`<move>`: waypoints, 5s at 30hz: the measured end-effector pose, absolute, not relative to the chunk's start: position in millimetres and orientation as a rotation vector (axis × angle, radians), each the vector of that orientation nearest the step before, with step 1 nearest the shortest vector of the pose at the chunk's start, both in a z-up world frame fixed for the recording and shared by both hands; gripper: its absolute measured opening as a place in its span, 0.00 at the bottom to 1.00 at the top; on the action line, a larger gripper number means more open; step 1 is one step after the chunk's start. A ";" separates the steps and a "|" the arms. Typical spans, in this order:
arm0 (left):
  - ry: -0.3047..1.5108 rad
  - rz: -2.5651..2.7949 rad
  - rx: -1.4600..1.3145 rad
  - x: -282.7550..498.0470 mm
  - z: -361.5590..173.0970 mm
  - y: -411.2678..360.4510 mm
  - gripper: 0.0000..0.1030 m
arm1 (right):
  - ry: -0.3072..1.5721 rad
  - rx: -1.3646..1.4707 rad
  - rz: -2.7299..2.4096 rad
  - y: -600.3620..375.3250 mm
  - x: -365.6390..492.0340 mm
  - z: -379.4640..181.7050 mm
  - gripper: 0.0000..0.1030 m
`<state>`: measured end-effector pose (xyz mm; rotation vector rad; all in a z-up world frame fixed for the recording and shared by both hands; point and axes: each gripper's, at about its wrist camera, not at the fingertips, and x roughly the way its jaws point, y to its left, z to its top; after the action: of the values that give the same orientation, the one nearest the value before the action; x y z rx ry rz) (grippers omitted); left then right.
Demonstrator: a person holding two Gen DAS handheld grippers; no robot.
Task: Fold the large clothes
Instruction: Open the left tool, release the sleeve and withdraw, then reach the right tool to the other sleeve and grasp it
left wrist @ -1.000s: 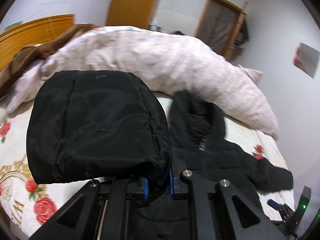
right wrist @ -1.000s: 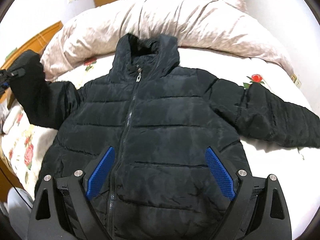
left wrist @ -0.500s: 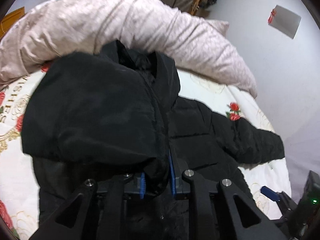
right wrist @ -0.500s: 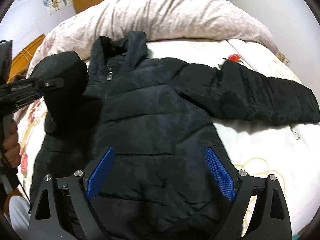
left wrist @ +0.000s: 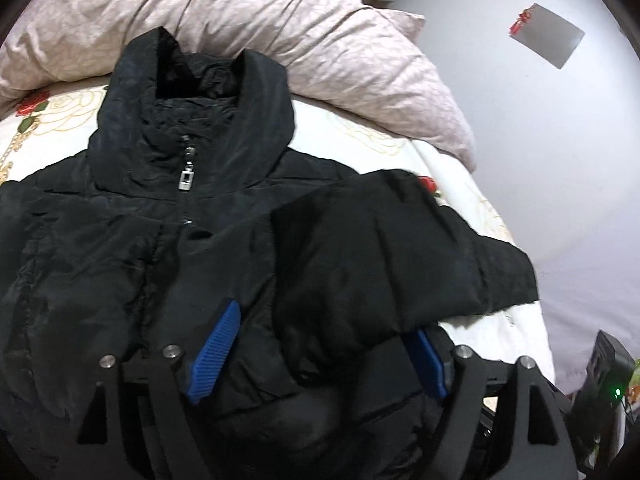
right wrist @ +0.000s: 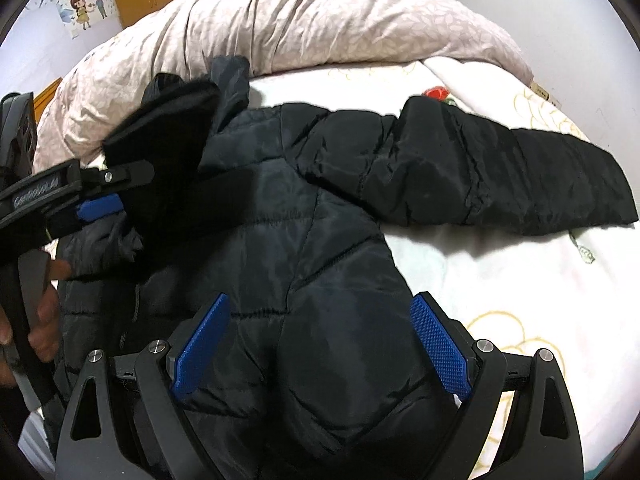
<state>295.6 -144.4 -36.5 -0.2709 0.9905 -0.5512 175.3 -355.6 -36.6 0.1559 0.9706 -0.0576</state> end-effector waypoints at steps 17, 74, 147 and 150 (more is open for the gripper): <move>0.939 -0.390 -0.229 286.7 -22.0 -44.5 0.90 | 0.946 0.106 -0.029 -322.7 211.2 -30.6 0.89; 0.892 -0.090 -0.197 111.8 13.4 42.8 0.71 | 0.889 0.053 0.085 -300.3 117.9 24.9 0.55; 0.932 -0.176 -0.041 291.1 -40.9 -98.9 0.76 | 0.646 0.554 -0.398 -615.4 193.5 21.5 0.11; 0.919 -0.174 -0.045 284.4 -29.1 -89.7 0.76 | 0.617 0.522 -0.344 -592.4 194.8 46.7 0.11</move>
<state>284.4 -89.7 -29.1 -0.0449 0.9192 -0.1740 194.8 -592.4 46.7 0.5219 0.6166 -0.3436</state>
